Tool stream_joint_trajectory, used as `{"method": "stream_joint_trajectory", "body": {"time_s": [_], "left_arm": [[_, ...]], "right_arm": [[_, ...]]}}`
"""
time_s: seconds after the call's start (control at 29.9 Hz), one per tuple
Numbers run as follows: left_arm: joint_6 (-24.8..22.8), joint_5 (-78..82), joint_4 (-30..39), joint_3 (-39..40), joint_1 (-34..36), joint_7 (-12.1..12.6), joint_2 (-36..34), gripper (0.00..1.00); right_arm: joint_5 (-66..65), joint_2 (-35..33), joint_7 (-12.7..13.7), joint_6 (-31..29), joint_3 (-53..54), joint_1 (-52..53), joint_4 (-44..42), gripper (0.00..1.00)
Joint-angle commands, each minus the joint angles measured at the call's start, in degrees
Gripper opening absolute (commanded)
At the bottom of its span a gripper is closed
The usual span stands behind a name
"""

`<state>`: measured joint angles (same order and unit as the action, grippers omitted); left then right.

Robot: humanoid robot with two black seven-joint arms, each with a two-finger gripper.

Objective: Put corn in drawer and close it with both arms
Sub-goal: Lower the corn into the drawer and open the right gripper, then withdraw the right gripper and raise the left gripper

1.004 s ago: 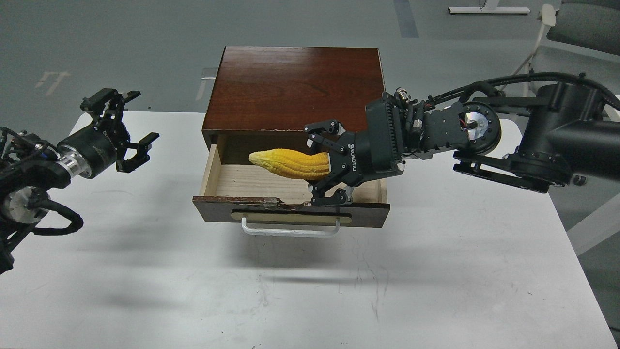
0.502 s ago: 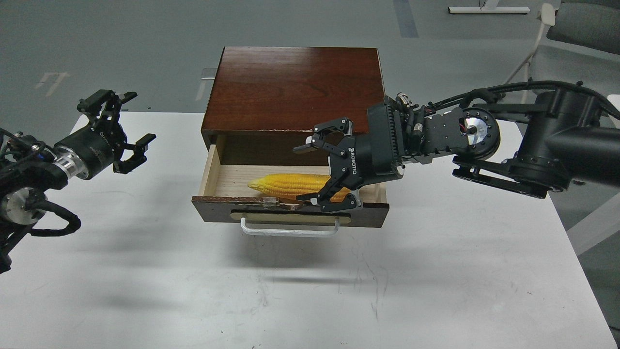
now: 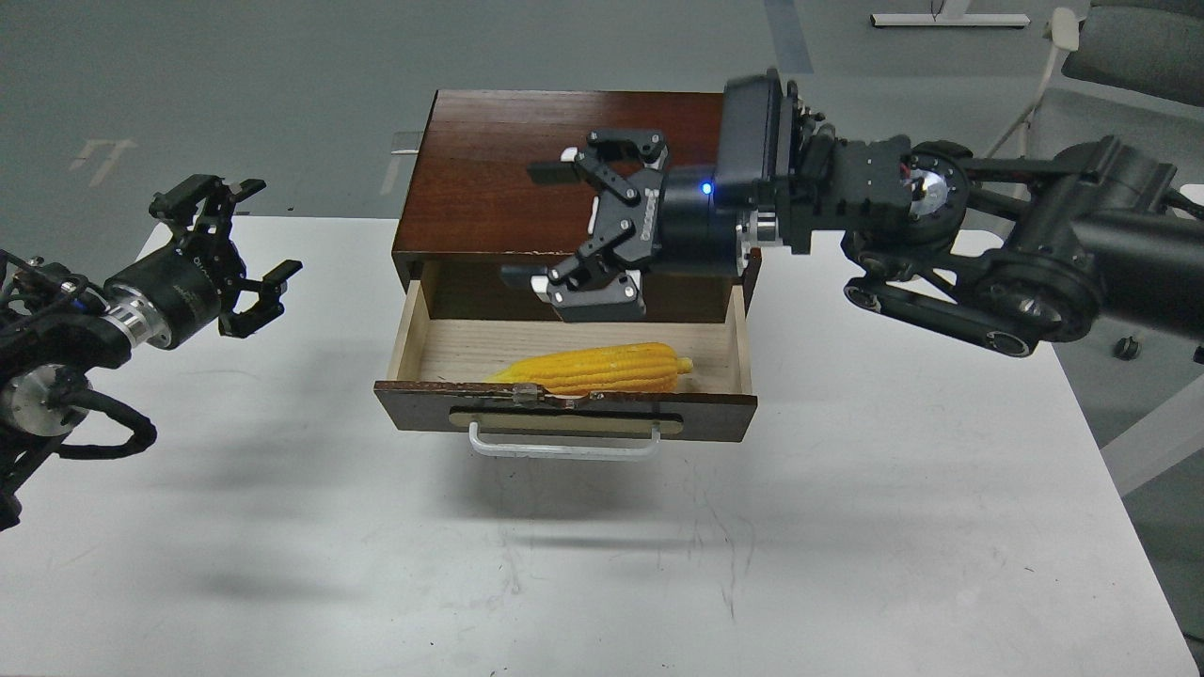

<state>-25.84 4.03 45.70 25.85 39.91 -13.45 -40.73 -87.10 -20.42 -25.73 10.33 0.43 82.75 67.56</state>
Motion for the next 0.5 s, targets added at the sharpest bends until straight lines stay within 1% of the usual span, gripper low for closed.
{"method": "stream_joint_trajectory", "body": {"time_s": [0.0, 0.03, 0.1, 0.13, 0.17, 0.2, 0.27, 0.3, 0.33, 0.37, 0.47], "left_arm": [[-0.1, -0.2, 0.0, 0.3, 0.1, -0.1, -0.7, 0.98], [-0.3, -0.2, 0.0, 0.5, 0.1, -0.2, -0.9, 0.98], [-0.3, -0.2, 0.1, 1.0, 0.1, -0.2, -0.9, 0.98], [-0.4, -0.2, 0.1, 1.4, 0.1, -0.2, -1.0, 0.98], [-0.6, -0.2, 0.0, 1.7, 0.1, -0.7, -1.0, 0.98], [-0.7, -0.2, 0.1, 1.7, 0.1, -1.1, -1.0, 0.98], [-0.8, -0.1, 0.1, 1.6, 0.2, -3.6, -1.0, 0.98], [-0.8, -0.1, 0.1, 1.6, 0.2, -3.6, -1.0, 0.98], [-0.8, 0.0, 0.1, 1.5, 0.2, -4.6, -1.0, 0.98], [-0.8, 0.0, 0.2, 1.4, 0.3, -5.0, -1.0, 0.98], [-0.8, 0.0, 0.2, 1.3, 0.3, -5.1, -1.0, 0.98]], "right_arm": [[31.1, -1.5, 7.5, -11.1, 9.1, 0.4, -1.9, 0.99], [42.7, -3.2, 10.1, -14.4, 11.0, 0.3, -4.5, 0.99], [52.9, -5.5, 12.4, -17.0, 11.7, 0.0, -6.8, 0.99], [60.9, -7.9, 14.2, -18.7, 11.5, -0.5, -8.8, 0.99], [67.8, -10.0, 15.4, -19.9, 11.3, -1.7, -11.4, 0.99], [70.7, -10.5, 16.0, -20.2, 11.3, -2.9, -12.4, 0.99], [78.7, -11.9, 16.9, -20.7, 12.6, -9.5, -15.7, 0.99], [78.7, -11.9, 16.9, -20.7, 12.6, -9.5, -15.7, 0.99], [81.1, -13.1, 16.9, -20.7, 13.4, -12.6, -16.1, 0.99], [82.7, -14.5, 16.9, -20.7, 14.2, -15.4, -16.1, 0.99], [85.2, -15.4, 16.8, -20.6, 15.9, -22.1, -16.0, 1.00]]}}
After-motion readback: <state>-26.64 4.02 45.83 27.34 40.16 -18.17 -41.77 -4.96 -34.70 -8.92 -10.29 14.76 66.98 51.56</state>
